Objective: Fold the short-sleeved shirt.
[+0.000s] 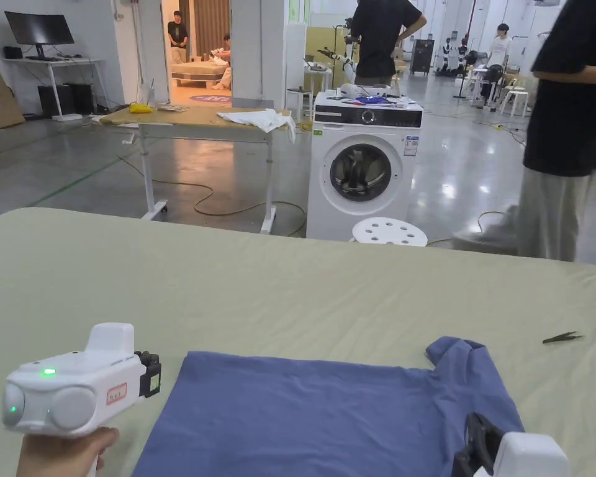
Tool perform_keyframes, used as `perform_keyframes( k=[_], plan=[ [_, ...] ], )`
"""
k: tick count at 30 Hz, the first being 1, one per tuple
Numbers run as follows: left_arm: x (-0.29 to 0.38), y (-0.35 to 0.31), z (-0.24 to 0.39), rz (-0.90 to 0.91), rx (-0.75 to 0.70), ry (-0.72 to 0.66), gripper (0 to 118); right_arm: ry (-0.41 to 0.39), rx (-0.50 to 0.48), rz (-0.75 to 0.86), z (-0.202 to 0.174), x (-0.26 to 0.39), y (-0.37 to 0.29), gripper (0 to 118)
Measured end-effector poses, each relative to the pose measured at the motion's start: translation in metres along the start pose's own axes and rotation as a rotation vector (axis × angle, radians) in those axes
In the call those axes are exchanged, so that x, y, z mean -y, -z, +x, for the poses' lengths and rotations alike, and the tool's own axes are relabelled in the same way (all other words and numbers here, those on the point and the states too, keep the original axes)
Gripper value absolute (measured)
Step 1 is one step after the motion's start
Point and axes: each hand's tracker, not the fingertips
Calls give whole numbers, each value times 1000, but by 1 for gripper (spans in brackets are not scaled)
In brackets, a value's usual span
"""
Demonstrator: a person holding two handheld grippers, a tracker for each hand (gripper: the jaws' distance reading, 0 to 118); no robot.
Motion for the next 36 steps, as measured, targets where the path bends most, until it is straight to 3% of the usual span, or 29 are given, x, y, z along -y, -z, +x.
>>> perform_keyframes(
  k=[2,4,5,9,13,16,23,25,27,29,32,34,35,36],
  plan=[
    [-18,31,-5,-65,13,-18,0,3,5,-29,5,4,9,0],
    [-34,51,-1,-109,43,-55,8,10,5,-55,10,8,18,0],
    [-42,64,1,-149,41,-61,18,7,8,-69,12,11,23,0],
    [-59,110,5,-208,51,-82,79,4,13,-118,23,20,38,0],
    [-61,150,10,-309,69,-139,85,11,25,-157,32,28,47,0],
    [-51,168,17,-400,-4,-78,85,18,34,-183,38,34,50,0],
    [-39,177,41,-377,-95,58,78,20,40,-223,46,40,56,0],
    [-36,176,46,-355,-93,90,62,26,44,-233,49,40,60,0],
    [-33,174,59,-334,-60,121,30,35,56,-240,52,37,63,0],
    [-30,175,65,-339,-36,169,6,33,61,-270,57,30,73,0],
    [-34,172,65,-341,-49,206,0,39,76,-308,70,16,95,1],
    [-38,164,59,-315,-36,184,0,49,79,-336,81,5,114,11],
    [-41,158,57,-300,-32,180,0,43,76,-355,88,-1,126,22],
    [-43,154,54,-280,-36,180,0,40,74,-369,94,-5,138,41]
  ],
)
